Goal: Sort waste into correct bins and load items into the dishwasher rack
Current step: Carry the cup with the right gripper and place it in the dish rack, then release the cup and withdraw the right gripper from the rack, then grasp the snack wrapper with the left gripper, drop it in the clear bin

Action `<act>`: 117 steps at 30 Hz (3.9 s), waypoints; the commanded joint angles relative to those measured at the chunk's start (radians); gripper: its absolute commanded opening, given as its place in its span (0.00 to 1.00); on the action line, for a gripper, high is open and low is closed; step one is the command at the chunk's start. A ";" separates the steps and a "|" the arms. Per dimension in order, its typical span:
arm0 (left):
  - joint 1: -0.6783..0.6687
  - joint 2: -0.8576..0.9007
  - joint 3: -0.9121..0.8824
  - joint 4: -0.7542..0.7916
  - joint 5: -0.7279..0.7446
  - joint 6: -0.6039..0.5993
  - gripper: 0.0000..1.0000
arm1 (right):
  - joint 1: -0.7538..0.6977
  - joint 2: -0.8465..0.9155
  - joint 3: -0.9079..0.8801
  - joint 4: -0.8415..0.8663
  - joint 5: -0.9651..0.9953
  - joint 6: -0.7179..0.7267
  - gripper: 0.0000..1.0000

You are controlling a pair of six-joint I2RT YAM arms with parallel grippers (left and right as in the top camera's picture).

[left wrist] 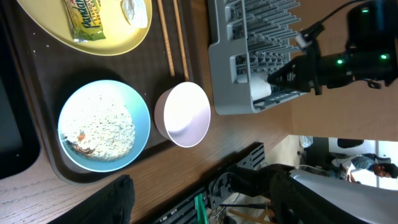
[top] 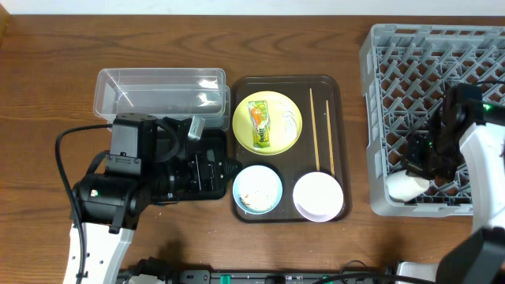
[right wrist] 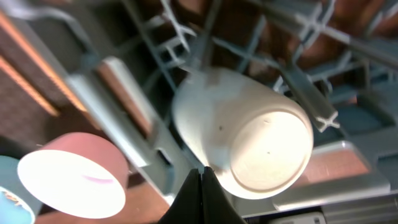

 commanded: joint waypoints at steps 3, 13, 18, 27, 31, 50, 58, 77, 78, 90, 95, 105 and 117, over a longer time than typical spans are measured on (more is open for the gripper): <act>-0.002 -0.008 0.015 -0.004 -0.002 0.024 0.72 | 0.009 -0.211 0.002 0.033 -0.051 -0.047 0.01; -0.002 -0.008 0.015 -0.005 -0.001 0.024 0.72 | 0.005 -0.289 -0.030 -0.044 0.336 0.206 0.01; -0.002 -0.008 0.015 -0.005 -0.001 0.024 0.72 | 0.005 -0.232 -0.136 0.029 0.336 0.240 0.01; -0.002 -0.008 0.015 -0.005 -0.001 0.024 0.72 | 0.029 -0.142 -0.180 0.154 0.031 0.112 0.01; -0.002 -0.008 0.015 -0.005 -0.002 0.024 0.72 | 0.062 -0.152 -0.180 0.137 -0.111 0.057 0.01; -0.002 -0.008 0.015 0.003 -0.006 0.024 0.73 | 0.079 -0.568 -0.130 0.256 -0.443 -0.101 0.94; -0.026 -0.002 0.047 0.003 -0.182 -0.034 0.72 | 0.079 -0.665 -0.130 0.279 -0.600 -0.129 0.99; -0.394 0.500 0.294 0.099 -0.747 -0.135 0.72 | 0.079 -0.646 -0.130 0.217 -0.595 -0.107 0.99; -0.394 0.542 0.294 0.130 -0.745 -0.135 0.73 | 0.079 -0.646 -0.130 0.217 -0.595 -0.107 0.99; -0.392 0.890 0.294 0.402 -0.846 -0.134 0.73 | 0.079 -0.646 -0.130 0.203 -0.595 -0.107 0.99; -0.390 0.984 0.294 0.438 -0.846 -0.135 0.73 | 0.079 -0.646 -0.130 0.191 -0.595 -0.107 0.99; -0.386 1.025 0.302 0.461 -0.823 -0.134 0.22 | 0.079 -0.646 -0.130 0.192 -0.595 -0.107 0.99; -0.297 0.727 0.355 0.346 -0.774 -0.134 0.06 | 0.079 -0.646 -0.130 0.192 -0.595 -0.107 0.99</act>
